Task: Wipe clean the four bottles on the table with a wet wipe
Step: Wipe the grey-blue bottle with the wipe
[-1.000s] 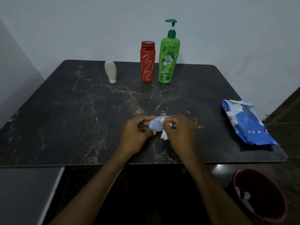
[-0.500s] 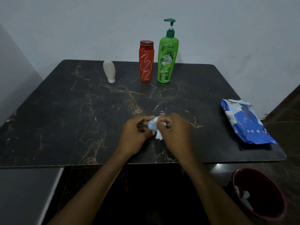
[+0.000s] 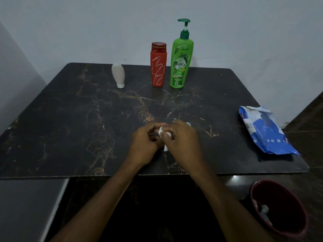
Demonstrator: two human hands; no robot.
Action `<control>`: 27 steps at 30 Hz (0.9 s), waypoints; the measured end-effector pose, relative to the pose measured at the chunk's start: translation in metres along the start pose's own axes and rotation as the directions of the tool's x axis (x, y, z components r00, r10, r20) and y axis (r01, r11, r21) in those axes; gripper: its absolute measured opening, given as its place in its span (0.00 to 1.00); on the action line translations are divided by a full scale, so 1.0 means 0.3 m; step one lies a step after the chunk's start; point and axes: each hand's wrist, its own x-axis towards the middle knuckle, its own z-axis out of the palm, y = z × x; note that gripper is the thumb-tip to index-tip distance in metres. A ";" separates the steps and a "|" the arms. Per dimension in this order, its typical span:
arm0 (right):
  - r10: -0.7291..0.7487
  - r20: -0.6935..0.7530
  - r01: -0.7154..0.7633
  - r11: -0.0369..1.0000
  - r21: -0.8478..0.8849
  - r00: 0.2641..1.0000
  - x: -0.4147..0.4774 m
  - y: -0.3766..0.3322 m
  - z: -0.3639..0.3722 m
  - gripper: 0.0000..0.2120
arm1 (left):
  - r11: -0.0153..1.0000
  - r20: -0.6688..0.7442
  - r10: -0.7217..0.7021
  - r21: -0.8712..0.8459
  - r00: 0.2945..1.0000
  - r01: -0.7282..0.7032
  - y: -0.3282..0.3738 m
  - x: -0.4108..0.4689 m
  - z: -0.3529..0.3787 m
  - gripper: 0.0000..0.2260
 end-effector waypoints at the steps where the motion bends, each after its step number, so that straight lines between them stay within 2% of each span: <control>1: -0.016 0.028 0.016 1.000 -0.007 0.999 -0.003 -0.006 0.005 0.05 | 1.000 -0.001 0.004 -0.001 1.000 -0.004 -0.002 0.000 0.000 0.19; 4: 0.026 -0.033 -0.025 0.999 0.030 0.999 0.011 0.024 -0.015 0.04 | 1.000 -0.003 -0.006 0.016 1.000 0.007 -0.004 0.001 0.001 0.20; 7: 0.207 -0.098 -0.204 0.978 0.036 0.973 0.035 0.094 -0.056 0.05 | 0.999 0.010 -0.023 0.046 1.000 0.022 0.000 0.001 0.000 0.21; 9: 0.272 -0.114 -0.265 0.962 0.070 0.956 0.034 0.124 -0.075 0.07 | 0.998 0.017 -0.014 0.060 1.000 0.013 0.006 -0.002 -0.001 0.21; 17: 0.240 -0.170 -0.218 0.966 0.137 0.956 -0.008 0.076 -0.043 0.06 | 0.997 -0.057 0.028 0.075 0.998 -0.024 0.020 -0.005 0.021 0.14; 23: 0.026 -0.106 -0.011 0.991 0.133 0.994 -0.038 0.030 0.005 0.05 | 0.999 -0.057 0.022 0.048 0.998 -0.019 0.017 -0.009 0.021 0.12; 25: 0.061 -0.138 -0.041 0.988 0.147 0.989 -0.036 0.056 -0.011 0.05 | 0.997 -0.058 0.028 0.070 0.998 -0.023 0.018 -0.007 0.021 0.11; 27: 0.161 -0.186 -0.134 0.980 0.150 0.969 -0.023 0.098 -0.040 0.04 | 0.996 -0.054 0.008 0.094 0.998 -0.003 0.021 -0.007 0.019 0.12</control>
